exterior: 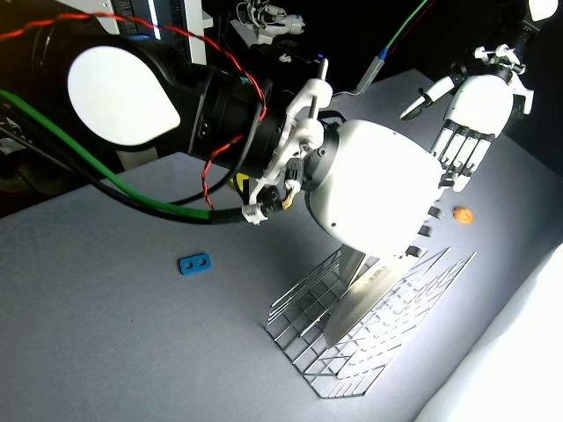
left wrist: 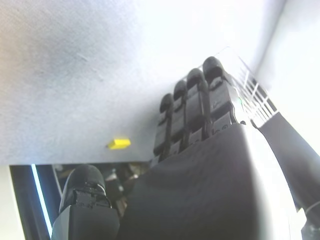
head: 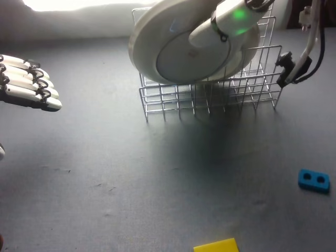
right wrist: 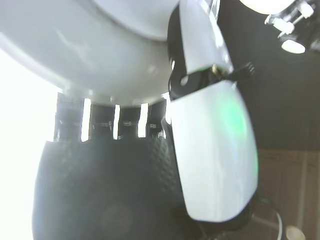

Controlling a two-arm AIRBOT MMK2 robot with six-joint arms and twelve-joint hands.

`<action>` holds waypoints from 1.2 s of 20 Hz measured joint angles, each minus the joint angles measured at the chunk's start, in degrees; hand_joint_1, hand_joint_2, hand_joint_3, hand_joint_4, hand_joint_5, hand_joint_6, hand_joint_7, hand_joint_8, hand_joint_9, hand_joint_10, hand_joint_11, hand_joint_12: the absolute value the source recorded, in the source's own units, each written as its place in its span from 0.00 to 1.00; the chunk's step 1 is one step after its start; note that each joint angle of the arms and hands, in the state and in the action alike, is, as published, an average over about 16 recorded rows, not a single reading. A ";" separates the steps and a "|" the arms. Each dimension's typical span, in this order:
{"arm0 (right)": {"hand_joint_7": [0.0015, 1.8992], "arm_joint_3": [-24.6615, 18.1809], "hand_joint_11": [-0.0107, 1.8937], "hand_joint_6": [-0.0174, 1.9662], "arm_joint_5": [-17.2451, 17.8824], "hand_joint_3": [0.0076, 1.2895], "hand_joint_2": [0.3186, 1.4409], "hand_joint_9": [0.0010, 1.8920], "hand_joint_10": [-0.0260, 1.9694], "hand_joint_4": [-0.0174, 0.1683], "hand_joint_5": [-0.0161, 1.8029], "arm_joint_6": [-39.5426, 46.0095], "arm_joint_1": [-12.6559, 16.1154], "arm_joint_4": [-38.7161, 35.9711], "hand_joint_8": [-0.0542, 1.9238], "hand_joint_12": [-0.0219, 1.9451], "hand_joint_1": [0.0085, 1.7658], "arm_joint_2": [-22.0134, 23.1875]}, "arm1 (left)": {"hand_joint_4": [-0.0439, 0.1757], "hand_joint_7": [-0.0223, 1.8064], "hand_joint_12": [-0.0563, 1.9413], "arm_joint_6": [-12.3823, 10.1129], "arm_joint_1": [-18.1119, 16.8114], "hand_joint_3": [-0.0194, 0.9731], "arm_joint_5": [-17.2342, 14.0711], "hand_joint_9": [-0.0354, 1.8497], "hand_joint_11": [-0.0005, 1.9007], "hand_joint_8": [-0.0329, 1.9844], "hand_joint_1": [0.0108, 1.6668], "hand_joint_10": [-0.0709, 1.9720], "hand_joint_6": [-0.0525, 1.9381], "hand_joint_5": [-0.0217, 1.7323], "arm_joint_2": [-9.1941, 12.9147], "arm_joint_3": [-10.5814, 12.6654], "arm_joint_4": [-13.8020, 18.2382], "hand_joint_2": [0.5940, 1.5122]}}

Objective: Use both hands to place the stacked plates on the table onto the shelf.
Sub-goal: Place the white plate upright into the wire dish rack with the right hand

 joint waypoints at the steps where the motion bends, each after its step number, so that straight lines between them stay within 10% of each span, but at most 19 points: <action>1: 0.51 0.53 0.44 0.56 0.24 0.01 0.63 0.55 0.39 0.18 0.49 0.00 -0.43 0.02 0.53 0.69 0.73 -0.30 | 0.23 0.07 0.16 0.00 0.00 0.03 -0.01 0.08 0.01 0.02 0.01 0.04 0.03 0.07 0.00 -0.02 0.05 0.54; 24: 0.50 4.85 0.40 0.48 4.09 0.01 0.66 0.48 0.32 0.13 0.46 -0.16 -6.49 0.20 0.44 0.69 0.70 -2.46 | 0.22 0.07 0.15 0.00 -0.12 0.03 -0.17 0.07 0.01 0.02 0.01 0.04 0.03 0.06 0.00 -0.44 0.56 0.54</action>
